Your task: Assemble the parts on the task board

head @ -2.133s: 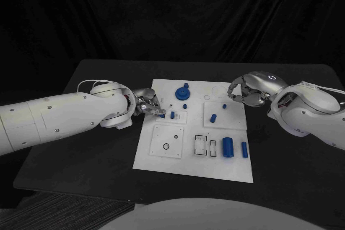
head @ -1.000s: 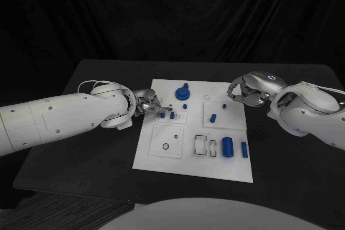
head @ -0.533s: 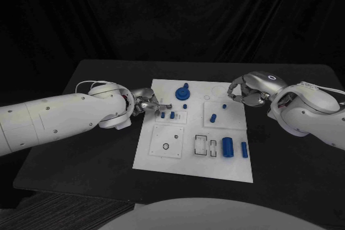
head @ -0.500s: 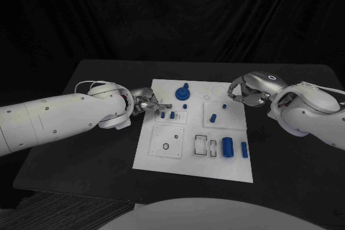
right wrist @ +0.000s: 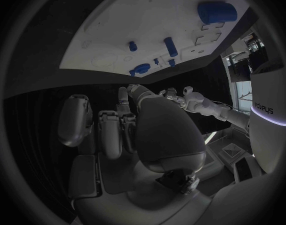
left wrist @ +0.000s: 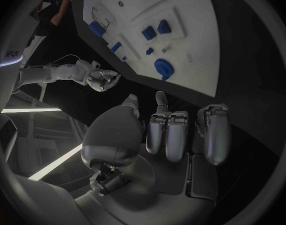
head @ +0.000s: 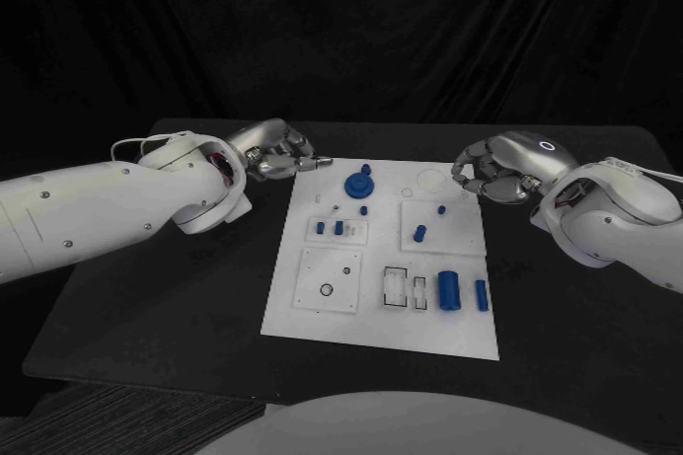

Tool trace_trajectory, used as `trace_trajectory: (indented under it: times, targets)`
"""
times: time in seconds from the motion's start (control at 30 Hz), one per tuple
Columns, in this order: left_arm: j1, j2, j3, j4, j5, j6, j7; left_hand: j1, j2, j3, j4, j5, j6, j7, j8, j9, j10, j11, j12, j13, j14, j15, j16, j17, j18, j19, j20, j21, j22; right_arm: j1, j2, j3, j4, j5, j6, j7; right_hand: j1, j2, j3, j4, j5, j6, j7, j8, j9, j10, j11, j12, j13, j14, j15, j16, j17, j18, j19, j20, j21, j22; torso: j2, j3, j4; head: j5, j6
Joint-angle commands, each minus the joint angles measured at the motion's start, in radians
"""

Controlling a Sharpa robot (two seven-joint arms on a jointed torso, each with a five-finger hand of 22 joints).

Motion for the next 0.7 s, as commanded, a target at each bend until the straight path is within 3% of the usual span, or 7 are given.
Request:
trace_trajectory:
  times: [0.03,0.07,0.1,0.13,0.23,0.43,0.7]
  targets:
    - [0.013,0.017,0.000,-0.038,-0.042,-0.051,0.322,0.219,-0.007,0.052,-0.080,0.041,-0.119,0.028,-0.030,-0.001,-0.043,0.022,-0.110,0.184,0.077,0.030,-0.017,0.240,0.045,-0.135,0.019,-0.170,0.156,0.007,-0.001,0.001,0.009,-0.002,-0.088,0.035,0.006,-0.003,0.005,-0.002,0.009,0.009,0.000,0.006,0.002,0.105,-0.005,0.004,0.263,0.095,-0.007,0.005,0.226,0.007,0.008,0.001,0.007,0.172,-0.001,0.0004,-0.0003,0.003,0.000]
    - [0.016,0.024,0.000,-0.052,-0.080,-0.048,0.358,0.254,-0.009,0.063,-0.081,0.016,-0.139,0.037,-0.030,-0.012,-0.127,0.033,-0.167,0.151,0.033,0.041,-0.045,0.211,0.050,-0.185,0.026,-0.213,0.145,0.008,0.000,0.001,0.009,-0.002,-0.092,0.038,0.005,-0.003,0.006,-0.002,0.014,0.009,0.000,0.007,0.002,0.105,-0.005,0.004,0.263,0.095,-0.007,0.005,0.226,0.007,0.008,0.000,0.008,0.172,0.000,0.0007,-0.0004,0.003,0.000]
    - [0.018,0.034,0.000,-0.071,-0.138,-0.045,0.396,0.333,-0.016,0.106,-0.094,-0.010,-0.211,0.038,-0.085,-0.081,-0.613,0.061,-0.547,-0.075,-0.099,0.065,-0.123,0.133,0.059,-0.279,0.038,-0.294,0.124,0.009,0.002,0.001,0.009,-0.002,-0.095,0.042,0.004,-0.003,0.006,-0.002,0.016,0.010,0.000,0.007,0.002,0.105,-0.006,0.004,0.263,0.096,-0.007,0.006,0.227,0.007,0.009,0.000,0.010,0.172,0.000,0.0009,-0.0005,0.002,0.000]
    - [0.018,0.044,0.000,-0.086,-0.184,-0.042,0.421,0.363,-0.044,0.123,-0.072,-0.027,-0.233,0.047,-0.137,-0.181,-0.802,0.089,-0.780,-0.229,-0.174,0.099,-0.171,0.083,0.060,-0.314,0.052,-0.321,0.115,0.010,0.003,0.001,0.008,-0.002,-0.096,0.044,0.004,-0.003,0.007,-0.002,0.018,0.010,0.000,0.007,0.002,0.105,-0.006,0.004,0.263,0.095,-0.007,0.005,0.226,0.007,0.010,0.000,0.011,0.173,0.001,0.0014,-0.0004,0.001,0.000]
    - [0.014,0.072,-0.001,-0.128,-0.322,-0.029,0.475,0.447,-0.086,0.182,-0.034,-0.048,-0.151,0.012,-0.205,-0.446,-0.859,0.046,-1.058,-0.512,-0.264,0.051,-0.258,-0.033,0.091,-0.377,0.055,-0.412,0.090,0.010,0.005,0.001,0.006,-0.002,-0.094,0.049,0.003,-0.003,0.008,-0.002,0.020,0.010,0.000,0.007,0.002,0.105,-0.006,0.004,0.263,0.095,-0.007,0.004,0.226,0.006,0.010,0.000,0.011,0.173,0.002,0.0011,0.0004,-0.005,0.000]
    - [-0.014,0.126,-0.001,-0.182,-0.527,-0.015,0.500,0.480,-0.136,0.228,-0.080,-0.052,-0.062,-0.077,-0.314,-0.745,-0.848,0.006,-1.210,-0.799,-0.165,0.007,-0.240,-0.054,0.083,-0.251,0.051,-0.370,0.106,0.008,0.005,0.001,0.005,-0.002,-0.093,0.053,0.003,-0.004,0.008,-0.002,0.021,0.010,0.000,0.007,0.002,0.105,-0.006,0.004,0.263,0.095,-0.007,0.004,0.225,0.006,0.010,0.000,0.011,0.173,0.001,0.0021,0.0007,-0.008,0.000]
    - [-0.045,0.184,-0.001,-0.227,-0.591,-0.028,0.518,0.467,-0.154,0.244,-0.110,-0.024,0.017,-0.044,-0.307,-0.856,-0.801,-0.002,-1.212,-0.905,-0.116,-0.001,-0.208,-0.045,0.071,-0.176,0.040,-0.321,0.128,0.005,0.006,0.001,0.007,-0.002,-0.095,0.058,0.003,-0.004,0.009,-0.002,0.023,0.009,0.000,0.007,0.002,0.105,-0.006,0.004,0.263,0.096,-0.008,0.006,0.227,0.006,0.011,0.000,0.013,0.173,0.004,-0.0041,0.0002,-0.004,0.000]
